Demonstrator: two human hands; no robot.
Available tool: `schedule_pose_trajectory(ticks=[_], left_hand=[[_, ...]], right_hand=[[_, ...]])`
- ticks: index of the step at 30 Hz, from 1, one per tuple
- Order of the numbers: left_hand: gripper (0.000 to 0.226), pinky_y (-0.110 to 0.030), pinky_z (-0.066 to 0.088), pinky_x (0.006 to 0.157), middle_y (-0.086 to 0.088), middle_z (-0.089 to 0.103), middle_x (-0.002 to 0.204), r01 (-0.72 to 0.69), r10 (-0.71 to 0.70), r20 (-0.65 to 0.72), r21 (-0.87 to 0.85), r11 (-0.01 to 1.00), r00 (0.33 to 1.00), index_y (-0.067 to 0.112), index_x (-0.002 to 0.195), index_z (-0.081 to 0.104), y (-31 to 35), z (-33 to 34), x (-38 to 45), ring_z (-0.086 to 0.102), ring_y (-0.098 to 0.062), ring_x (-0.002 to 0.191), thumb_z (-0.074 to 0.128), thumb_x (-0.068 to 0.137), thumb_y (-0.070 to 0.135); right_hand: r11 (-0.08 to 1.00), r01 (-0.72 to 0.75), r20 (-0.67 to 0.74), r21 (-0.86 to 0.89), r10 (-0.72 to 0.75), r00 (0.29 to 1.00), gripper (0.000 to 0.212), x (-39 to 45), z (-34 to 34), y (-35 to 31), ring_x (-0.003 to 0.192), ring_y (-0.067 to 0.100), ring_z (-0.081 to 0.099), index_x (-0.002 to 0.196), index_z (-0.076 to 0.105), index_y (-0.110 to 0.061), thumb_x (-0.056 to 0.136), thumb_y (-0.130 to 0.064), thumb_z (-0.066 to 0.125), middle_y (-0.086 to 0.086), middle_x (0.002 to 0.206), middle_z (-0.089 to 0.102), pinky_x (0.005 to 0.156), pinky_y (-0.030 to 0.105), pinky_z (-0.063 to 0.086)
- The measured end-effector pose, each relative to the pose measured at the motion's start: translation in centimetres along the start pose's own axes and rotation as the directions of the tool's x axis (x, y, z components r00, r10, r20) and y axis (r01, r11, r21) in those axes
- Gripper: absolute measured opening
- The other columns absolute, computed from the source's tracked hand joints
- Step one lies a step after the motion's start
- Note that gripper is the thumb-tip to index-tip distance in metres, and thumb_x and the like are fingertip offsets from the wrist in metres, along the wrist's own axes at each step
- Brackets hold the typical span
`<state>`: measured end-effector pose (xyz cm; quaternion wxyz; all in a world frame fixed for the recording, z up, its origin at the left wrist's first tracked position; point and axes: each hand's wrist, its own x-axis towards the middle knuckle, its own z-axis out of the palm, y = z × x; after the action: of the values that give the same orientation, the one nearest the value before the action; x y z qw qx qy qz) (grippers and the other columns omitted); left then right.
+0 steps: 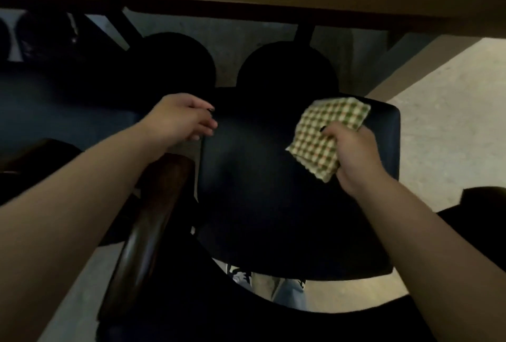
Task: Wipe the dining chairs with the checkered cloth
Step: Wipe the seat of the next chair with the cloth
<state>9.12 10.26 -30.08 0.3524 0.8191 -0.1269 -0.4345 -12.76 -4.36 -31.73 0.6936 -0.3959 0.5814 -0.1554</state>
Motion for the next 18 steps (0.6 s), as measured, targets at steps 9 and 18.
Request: schedule_pose_trajectory(ticks=[9, 18], left_hand=[[0.055, -0.034, 0.051, 0.084, -0.014, 0.057, 0.129, 0.135, -0.148, 0.031, 0.267, 0.954, 0.989, 0.008, 0.142, 0.04, -9.4, -0.8, 8.7, 0.058, -0.03, 0.111, 0.061, 0.092, 0.019], [0.136, -0.035, 0.03, 0.115, -0.005, 0.015, 0.16, -0.176, -0.108, 0.378, 0.642, 0.746, 0.919, 0.027, 0.148, -0.023, -14.5, 1.5, 11.6, 0.027, -0.025, 0.142, 0.086, 0.068, 0.041]], right_hand=[[0.486, 0.466, 0.224, -0.739, -0.475, 0.851, 0.068, 8.8, 8.9, 3.7, 0.131, 0.028, 0.039, 0.146, 0.03, -0.016, 0.087, -0.023, 0.064, 0.013, 0.146, 0.036, 0.107, 0.04, 0.038], [-0.293, 0.668, 0.729, -0.684, -0.276, 0.626, 0.078, 14.3, 10.4, 11.9, 0.146, 0.029, -0.003, 0.152, 0.014, -0.021, 0.089, -0.058, 0.044, 0.009, 0.159, 0.005, 0.115, 0.054, -0.003]])
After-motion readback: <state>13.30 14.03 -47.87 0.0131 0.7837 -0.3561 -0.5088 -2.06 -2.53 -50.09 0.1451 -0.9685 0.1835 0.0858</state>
